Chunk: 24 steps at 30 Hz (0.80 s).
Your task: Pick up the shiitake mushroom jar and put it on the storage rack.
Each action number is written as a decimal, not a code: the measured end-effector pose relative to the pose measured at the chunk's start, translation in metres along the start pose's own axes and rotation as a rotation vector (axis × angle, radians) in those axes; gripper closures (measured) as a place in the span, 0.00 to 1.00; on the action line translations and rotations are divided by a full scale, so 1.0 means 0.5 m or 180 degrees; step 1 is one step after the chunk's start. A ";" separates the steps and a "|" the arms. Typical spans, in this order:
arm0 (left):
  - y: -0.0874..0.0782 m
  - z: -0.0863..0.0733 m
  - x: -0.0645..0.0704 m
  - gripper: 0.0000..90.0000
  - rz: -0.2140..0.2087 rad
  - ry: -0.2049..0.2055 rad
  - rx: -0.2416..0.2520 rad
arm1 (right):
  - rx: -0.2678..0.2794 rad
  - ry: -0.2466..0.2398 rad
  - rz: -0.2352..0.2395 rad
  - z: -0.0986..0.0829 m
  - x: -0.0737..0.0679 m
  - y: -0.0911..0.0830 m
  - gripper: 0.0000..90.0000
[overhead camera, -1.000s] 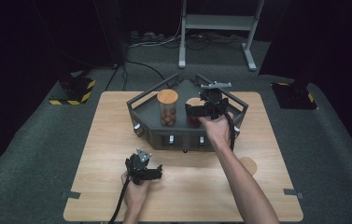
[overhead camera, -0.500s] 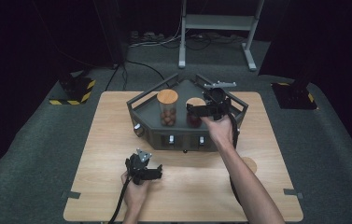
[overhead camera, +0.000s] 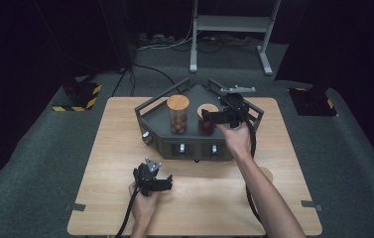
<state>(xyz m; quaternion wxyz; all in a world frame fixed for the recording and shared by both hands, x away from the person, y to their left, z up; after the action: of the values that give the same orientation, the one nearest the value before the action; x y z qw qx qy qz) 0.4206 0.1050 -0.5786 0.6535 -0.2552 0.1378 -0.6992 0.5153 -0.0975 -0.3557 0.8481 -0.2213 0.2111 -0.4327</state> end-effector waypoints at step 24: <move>0.000 0.000 0.000 0.06 0.0001 -0.0002 0.0002 | 0.0121 -0.0008 -0.0084 -0.016 0.032 -0.030 0.02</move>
<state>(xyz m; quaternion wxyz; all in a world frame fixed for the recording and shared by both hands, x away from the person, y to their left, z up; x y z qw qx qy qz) 0.4207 0.1049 -0.5786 0.6537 -0.2551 0.1374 -0.6991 0.5097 -0.1204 -0.3565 0.8466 -0.2084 0.1988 -0.4476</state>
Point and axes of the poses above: each handheld gripper's, and its own axes: y roughly forward along the jaws, z roughly out of its top, x roughly to its right, the point moved 5 cm from there along y, roughly forward along the jaws, and after that the axes turned 9 degrees about z, right-handed, at the moved point
